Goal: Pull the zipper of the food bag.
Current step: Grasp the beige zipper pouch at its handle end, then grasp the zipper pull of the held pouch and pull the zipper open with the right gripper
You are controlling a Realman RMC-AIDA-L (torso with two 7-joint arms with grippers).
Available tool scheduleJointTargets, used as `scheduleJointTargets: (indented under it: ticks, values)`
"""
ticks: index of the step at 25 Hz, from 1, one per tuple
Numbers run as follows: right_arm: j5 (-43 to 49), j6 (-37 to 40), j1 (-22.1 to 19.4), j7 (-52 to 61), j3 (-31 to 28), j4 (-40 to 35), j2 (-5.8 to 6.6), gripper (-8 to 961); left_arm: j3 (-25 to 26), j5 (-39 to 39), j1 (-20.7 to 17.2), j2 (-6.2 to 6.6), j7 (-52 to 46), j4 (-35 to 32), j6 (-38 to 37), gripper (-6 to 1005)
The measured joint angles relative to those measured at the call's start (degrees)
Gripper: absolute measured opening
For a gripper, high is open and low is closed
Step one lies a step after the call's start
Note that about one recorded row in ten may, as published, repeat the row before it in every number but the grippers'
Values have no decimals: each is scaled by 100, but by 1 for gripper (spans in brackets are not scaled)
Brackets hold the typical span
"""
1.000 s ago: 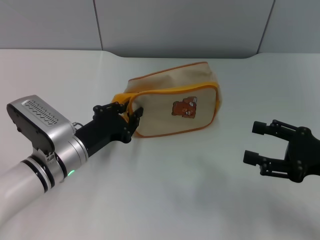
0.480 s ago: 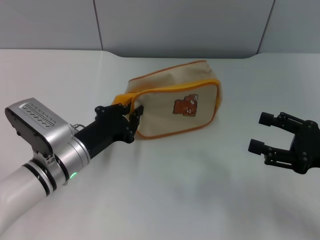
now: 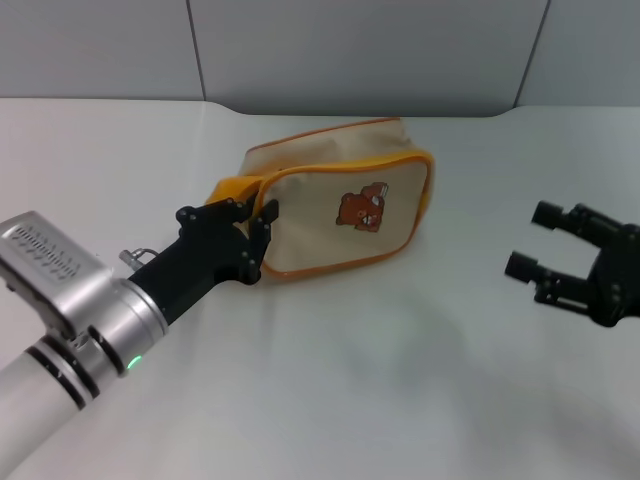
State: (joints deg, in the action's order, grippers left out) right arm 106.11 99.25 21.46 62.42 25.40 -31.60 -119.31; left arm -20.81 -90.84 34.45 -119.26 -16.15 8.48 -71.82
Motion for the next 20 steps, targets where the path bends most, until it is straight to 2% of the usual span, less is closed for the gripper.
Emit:
scheduleJointTargets:
  ticks: [2,3,4,5,11,16,20]
  values:
    - [-363,-138,-60,-305,0,208,1,836,-16,-100,-83,0,281,-16,-258,119]
    - [-829,-279,-116,-658,0,477,0,836,-16,-146,-114,0,435,-19,-382,118]
    - [-829,-279,-116,-658,0,477,0,836,-16,-146,-114,0,435,-19,-382,118]
    - [-1115,-336,-146,-859,-1,636,-1,836,-19,-364,-187,5,788,-120,-859,117]
    - [-2642,-651,-128,-2642,-1,1883,-21,835,-21,-952,-161,17,812,-585,-1648,108]
    - [-2728,-487,134,-4457,62,2813,-44,835,-84,-1182,-46,28,693,-1002,-1987,107]
    - [-2478,-399,335,-6387,128,3514,-52,835,-312,-1204,-11,26,658,-1134,-2076,107]
